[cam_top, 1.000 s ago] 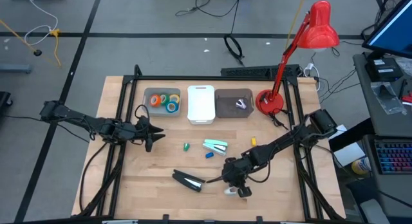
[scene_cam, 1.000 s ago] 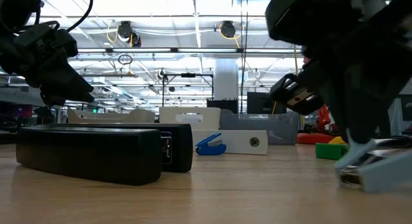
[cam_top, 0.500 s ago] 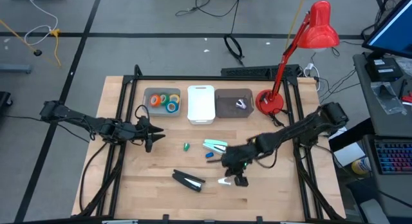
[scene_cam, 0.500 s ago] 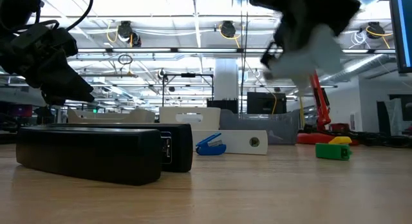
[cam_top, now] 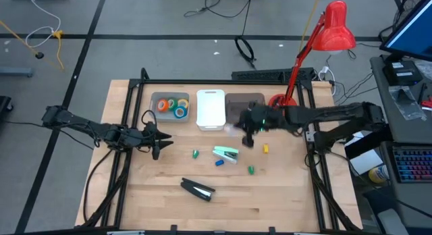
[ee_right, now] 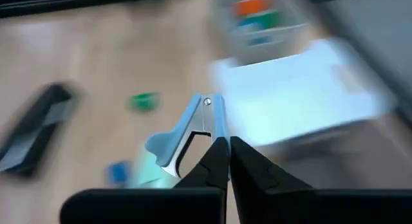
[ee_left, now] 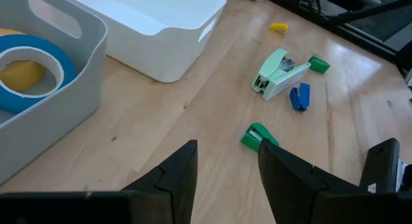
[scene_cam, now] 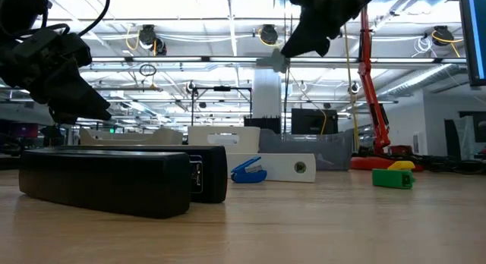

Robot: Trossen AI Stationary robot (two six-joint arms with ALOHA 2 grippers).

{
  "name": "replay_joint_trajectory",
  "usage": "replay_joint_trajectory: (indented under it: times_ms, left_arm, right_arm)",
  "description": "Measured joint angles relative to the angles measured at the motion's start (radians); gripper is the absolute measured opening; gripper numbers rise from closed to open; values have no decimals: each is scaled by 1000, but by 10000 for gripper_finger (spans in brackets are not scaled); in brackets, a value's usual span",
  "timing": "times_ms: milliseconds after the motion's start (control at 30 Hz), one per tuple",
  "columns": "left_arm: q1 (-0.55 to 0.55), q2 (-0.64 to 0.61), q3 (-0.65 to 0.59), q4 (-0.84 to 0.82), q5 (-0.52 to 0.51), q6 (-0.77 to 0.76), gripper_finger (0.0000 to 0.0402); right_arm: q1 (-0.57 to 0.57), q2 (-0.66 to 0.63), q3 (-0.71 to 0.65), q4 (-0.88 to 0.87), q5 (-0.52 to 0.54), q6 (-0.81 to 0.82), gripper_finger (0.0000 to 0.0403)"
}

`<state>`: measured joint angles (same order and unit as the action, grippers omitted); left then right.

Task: Pick and place Stapler, Stapler remover, tape
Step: Put the blue staple remover into the black bin

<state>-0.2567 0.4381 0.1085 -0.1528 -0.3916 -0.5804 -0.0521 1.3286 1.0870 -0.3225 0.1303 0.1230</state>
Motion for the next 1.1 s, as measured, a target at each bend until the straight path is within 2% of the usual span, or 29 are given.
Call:
replay_joint_trajectory:
  times_ms: [133,300,467,733,967,1100]
  left_arm:
    - [0,0,0,0,0,0,164]
    - [0,0,0,0,0,0,164]
    - [0,0,0,0,0,0,164]
    - [0,0,0,0,0,0,163]
    - [0,0,0,0,-1,0,163]
    - [0,0,0,0,-1,0,163]
  right_arm:
    - [-122,-8,0,-4,82,-39,0]
    - [-263,26,0,1,83,-59,0]
    - [-356,84,0,-3,78,-60,0]
    - [-414,202,0,0,17,-112,0]
    - [-451,255,0,-3,-7,-193,0]
    - [-473,289,0,3,-84,-237,0]
